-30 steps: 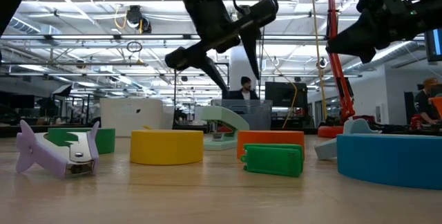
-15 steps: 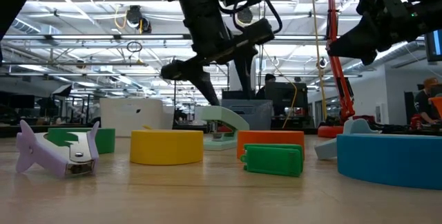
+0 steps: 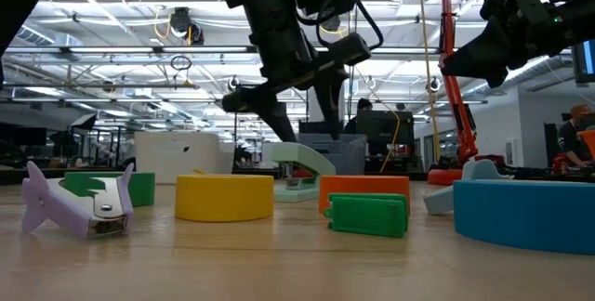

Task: Pick and place Stapler, Stapler remover, tape
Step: Put the large light blue stapler into the white bin

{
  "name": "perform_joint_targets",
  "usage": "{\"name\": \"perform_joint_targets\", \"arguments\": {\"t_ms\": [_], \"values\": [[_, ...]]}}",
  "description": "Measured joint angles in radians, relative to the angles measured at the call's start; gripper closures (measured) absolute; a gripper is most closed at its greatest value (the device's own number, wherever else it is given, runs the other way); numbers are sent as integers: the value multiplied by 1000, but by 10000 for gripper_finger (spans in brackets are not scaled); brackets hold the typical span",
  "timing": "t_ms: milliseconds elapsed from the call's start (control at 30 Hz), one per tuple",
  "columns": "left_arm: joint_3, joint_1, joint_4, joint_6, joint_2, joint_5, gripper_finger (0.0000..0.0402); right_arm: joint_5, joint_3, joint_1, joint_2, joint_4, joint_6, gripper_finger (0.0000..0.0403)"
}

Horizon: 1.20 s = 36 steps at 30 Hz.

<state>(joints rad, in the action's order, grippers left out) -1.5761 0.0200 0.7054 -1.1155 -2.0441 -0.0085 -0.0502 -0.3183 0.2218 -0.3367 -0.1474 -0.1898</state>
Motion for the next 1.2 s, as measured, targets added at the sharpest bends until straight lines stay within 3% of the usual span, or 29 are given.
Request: {"name": "perform_joint_targets", "arguments": {"t_ms": [733, 1200], "values": [[0, -2, -7, 19, -65, 42, 158, -1, 0, 0, 0, 0, -8, 273], [0, -5, -6, 58, -64, 35, 269, -1, 0, 0, 0, 0, -8, 273]]}}
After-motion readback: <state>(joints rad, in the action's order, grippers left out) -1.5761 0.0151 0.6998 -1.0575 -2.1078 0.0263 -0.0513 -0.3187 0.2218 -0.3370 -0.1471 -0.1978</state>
